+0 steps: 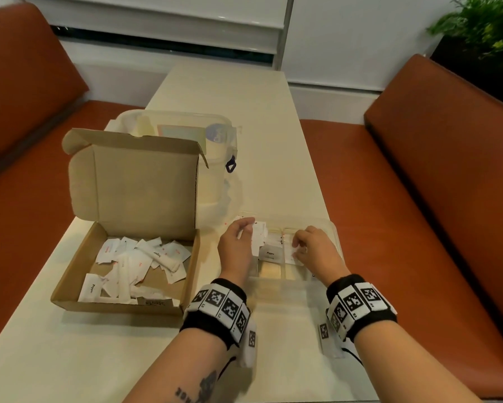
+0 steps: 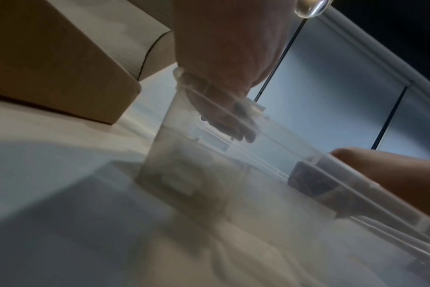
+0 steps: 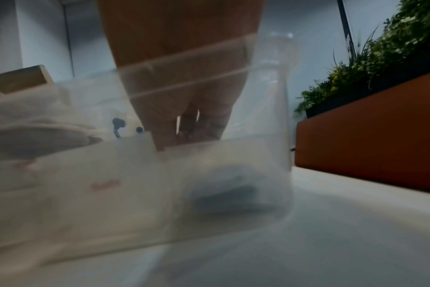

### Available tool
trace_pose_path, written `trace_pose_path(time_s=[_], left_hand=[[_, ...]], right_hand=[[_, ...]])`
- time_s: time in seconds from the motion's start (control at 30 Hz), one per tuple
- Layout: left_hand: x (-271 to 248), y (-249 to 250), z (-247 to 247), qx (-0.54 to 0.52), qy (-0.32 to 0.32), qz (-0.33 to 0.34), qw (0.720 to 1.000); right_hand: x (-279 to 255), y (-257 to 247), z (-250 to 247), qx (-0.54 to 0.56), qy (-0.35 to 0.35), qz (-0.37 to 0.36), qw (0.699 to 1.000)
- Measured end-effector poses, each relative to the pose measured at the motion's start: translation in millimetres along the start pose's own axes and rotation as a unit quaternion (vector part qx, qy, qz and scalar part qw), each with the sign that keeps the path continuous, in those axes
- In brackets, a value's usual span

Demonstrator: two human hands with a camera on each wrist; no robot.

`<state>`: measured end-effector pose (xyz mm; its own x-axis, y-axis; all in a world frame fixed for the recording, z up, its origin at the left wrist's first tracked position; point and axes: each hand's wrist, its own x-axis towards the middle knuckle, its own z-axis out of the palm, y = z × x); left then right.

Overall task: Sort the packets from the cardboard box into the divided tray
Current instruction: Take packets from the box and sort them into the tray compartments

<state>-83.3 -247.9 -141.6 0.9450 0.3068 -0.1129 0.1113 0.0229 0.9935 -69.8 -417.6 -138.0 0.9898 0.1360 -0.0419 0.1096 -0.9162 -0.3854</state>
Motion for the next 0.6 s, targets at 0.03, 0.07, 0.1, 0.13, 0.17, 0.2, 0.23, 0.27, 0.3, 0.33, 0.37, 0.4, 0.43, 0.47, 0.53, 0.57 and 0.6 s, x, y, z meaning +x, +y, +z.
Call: trace_pose_path(time_s=[0.03, 0.07, 0.1, 0.13, 0.17, 0.2, 0.23, 0.27, 0.3, 0.33, 0.37, 0.4, 0.43, 0.47, 0.53, 0.57, 0.6], left_hand=[[-0.1, 0.3, 0.2, -0.001, -0.001, -0.002, 1.000], [-0.3, 0.8, 0.3, -0.001, -0.001, -0.004, 1.000], [-0.6, 1.3, 0.5, 0.000, -0.001, -0.006, 1.000], [-1.0, 1.9, 0.6, 0.001, -0.001, -0.008, 1.000], [-1.2, 2.6, 0.7, 0.002, 0.000, -0.010, 1.000], [-1.4, 3.0, 0.7, 0.004, 0.001, -0.011, 1.000], [-1.2, 3.0, 1.0, 0.005, 0.001, -0.011, 1.000], [-1.3, 3.1, 1.1, 0.005, 0.001, -0.013, 1.000], [-1.1, 2.8, 1.4, 0.004, 0.000, -0.015, 1.000], [-1.0, 2.6, 1.5, 0.003, -0.001, -0.017, 1.000], [-0.7, 2.2, 1.4, 0.000, -0.002, -0.017, 1.000], [-0.4, 1.6, 1.4, -0.003, -0.004, -0.017, 1.000], [0.2, 0.4, 1.4, -0.008, -0.005, -0.016, 1.000], [0.8, -0.3, 1.5, -0.013, -0.008, -0.016, 1.000], [2.6, -1.9, 1.8, -0.035, -0.015, -0.029, 0.999], [3.3, -2.0, 2.1, -0.056, -0.020, -0.041, 0.997], [3.7, -1.6, 2.0, -0.077, -0.023, -0.051, 0.995]], right_hand=[[0.6, 0.1, 0.3, -0.001, -0.004, 0.002, 1.000], [1.6, 0.2, 0.7, -0.003, -0.007, 0.004, 1.000], [2.7, 0.2, 1.4, -0.003, -0.009, 0.005, 1.000], [3.7, 0.2, 2.2, -0.002, -0.008, 0.005, 1.000], [4.4, 0.0, 2.9, 0.003, -0.005, 0.005, 1.000], [4.9, 0.1, 4.2, 0.009, 0.000, 0.005, 1.000], [5.1, 0.3, 5.4, 0.013, 0.004, 0.006, 1.000], [5.1, 0.4, 6.6, 0.014, 0.008, 0.009, 1.000], [4.9, 0.7, 7.5, 0.013, 0.010, 0.012, 1.000], [4.9, 1.0, 8.3, 0.011, 0.010, 0.014, 1.000], [4.8, 1.1, 8.6, 0.010, 0.009, 0.015, 1.000], [4.8, 0.9, 8.5, 0.010, 0.010, 0.016, 1.000], [4.6, -0.3, 7.6, 0.011, 0.013, 0.018, 1.000], [4.5, -2.8, 6.3, 0.017, 0.022, 0.018, 0.999], [3.2, -12.4, 3.3, 0.044, 0.064, 0.011, 0.997], [1.7, -19.7, 1.9, 0.070, 0.089, 0.004, 0.994], [-0.3, -28.0, 0.8, 0.105, 0.109, -0.002, 0.988]])
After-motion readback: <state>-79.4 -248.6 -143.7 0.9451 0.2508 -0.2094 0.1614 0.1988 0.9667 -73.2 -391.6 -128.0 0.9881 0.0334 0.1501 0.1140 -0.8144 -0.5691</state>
